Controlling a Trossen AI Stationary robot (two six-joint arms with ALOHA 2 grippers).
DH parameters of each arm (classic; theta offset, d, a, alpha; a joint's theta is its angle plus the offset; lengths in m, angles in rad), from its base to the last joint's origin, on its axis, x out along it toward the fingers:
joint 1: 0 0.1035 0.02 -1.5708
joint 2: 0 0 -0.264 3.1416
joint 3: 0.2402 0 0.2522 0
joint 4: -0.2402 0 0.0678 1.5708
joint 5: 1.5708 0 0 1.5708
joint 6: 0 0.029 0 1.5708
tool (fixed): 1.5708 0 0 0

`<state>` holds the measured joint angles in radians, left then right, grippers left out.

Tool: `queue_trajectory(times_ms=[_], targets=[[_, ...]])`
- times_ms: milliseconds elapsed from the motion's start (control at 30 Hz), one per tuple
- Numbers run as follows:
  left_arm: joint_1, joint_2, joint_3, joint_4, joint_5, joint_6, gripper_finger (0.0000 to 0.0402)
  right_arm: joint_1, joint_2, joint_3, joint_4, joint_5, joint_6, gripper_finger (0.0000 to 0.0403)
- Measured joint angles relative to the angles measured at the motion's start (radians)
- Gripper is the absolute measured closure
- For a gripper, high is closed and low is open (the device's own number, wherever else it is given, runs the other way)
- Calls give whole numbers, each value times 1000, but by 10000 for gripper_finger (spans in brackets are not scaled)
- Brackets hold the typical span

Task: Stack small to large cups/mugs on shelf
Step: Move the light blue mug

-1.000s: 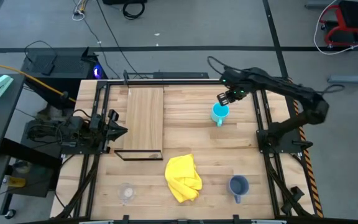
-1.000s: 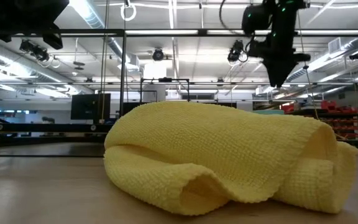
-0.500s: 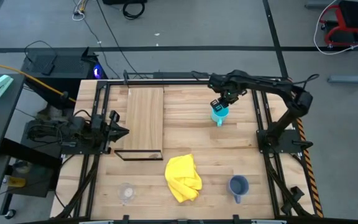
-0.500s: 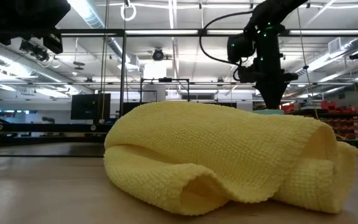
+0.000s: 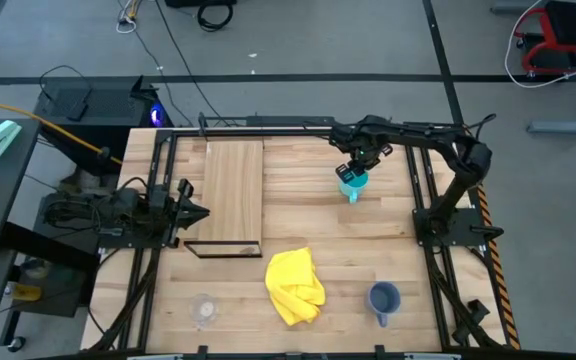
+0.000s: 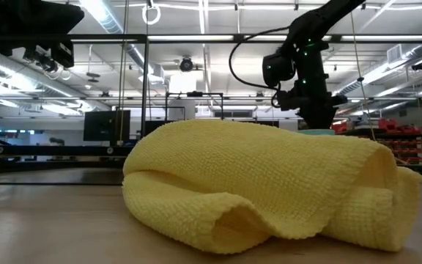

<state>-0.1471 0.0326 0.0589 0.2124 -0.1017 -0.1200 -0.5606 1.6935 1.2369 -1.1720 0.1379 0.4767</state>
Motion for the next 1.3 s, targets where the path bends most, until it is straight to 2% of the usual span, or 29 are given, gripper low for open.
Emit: queue_trajectory(times_ms=[200,467,833,1067,1300], targets=[[0,0,0,-2,0,0,360,0,8,0,9,-12,-2,317],[0,0,0,-2,0,0,373,1,2,3,9,-24,-2,391],[0,0,0,0,-1,0,368,44,-49,-2,8,-27,-89,396],[0,0,0,0,-1,0,380,136,-129,61,60,-32,-320,398],[0,0,0,-3,-1,0,382,234,-85,243,179,-107,-536,398]])
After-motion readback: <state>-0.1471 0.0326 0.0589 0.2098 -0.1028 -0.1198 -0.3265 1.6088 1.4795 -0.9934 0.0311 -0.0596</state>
